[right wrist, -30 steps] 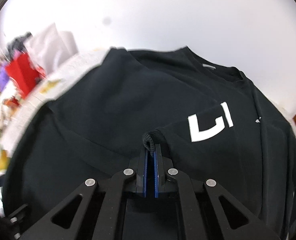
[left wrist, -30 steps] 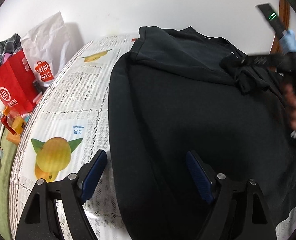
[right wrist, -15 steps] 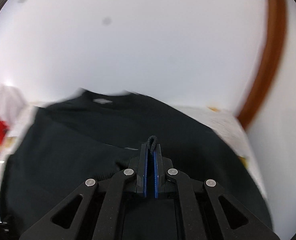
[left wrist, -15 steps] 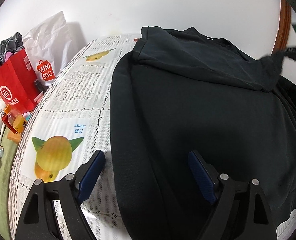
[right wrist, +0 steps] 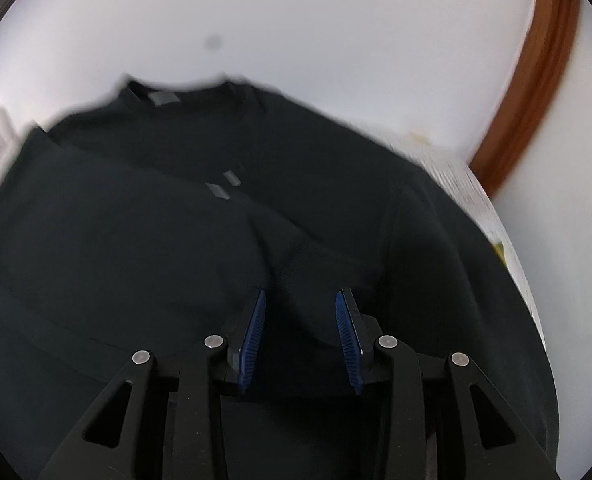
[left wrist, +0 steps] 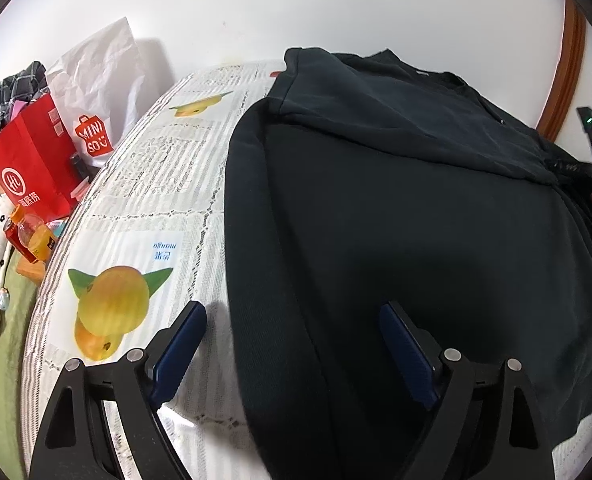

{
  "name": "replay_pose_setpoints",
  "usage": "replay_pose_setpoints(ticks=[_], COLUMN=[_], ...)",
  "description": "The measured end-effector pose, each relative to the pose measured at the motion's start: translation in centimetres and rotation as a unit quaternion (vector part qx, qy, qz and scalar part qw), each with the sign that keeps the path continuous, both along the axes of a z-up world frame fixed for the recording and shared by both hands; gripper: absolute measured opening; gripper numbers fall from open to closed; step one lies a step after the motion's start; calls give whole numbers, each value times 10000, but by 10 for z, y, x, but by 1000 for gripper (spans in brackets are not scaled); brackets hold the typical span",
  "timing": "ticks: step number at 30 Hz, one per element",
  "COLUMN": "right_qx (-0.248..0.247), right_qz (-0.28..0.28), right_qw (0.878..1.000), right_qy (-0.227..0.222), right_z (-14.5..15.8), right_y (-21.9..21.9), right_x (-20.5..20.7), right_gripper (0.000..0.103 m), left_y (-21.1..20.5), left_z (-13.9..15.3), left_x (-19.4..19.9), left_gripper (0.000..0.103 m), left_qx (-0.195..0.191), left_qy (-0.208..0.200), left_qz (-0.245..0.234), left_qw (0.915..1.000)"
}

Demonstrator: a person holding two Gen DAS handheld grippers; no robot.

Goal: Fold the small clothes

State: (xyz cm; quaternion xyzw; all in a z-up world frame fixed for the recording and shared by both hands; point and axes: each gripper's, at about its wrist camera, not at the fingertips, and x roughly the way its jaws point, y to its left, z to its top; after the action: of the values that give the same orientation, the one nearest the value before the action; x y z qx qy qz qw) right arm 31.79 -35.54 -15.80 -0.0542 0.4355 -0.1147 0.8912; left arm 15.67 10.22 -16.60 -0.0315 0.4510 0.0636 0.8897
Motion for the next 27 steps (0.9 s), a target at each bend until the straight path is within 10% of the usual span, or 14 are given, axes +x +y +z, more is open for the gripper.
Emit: replay_pose_setpoints(ticks=[13, 24, 27], right_qx=[394, 1338, 1145], right_qz=[-10, -539, -435], right_qw=[9990, 9892, 9920], right_qy=[-215, -261, -296], right_z=[33, -13, -17], right_y=[14, 10, 23], right_x=[-195, -317, -320], right_gripper=[71, 69, 43], left_y=[13, 5, -1], left_z=[9, 4, 5], left_x=[-60, -98, -102], left_gripper=[73, 33, 20], left_qx=[-660, -955, -727], left_qy=[-85, -285, -339], left_qz=[-244, -359, -432], left_qw=[9975, 9944, 9958])
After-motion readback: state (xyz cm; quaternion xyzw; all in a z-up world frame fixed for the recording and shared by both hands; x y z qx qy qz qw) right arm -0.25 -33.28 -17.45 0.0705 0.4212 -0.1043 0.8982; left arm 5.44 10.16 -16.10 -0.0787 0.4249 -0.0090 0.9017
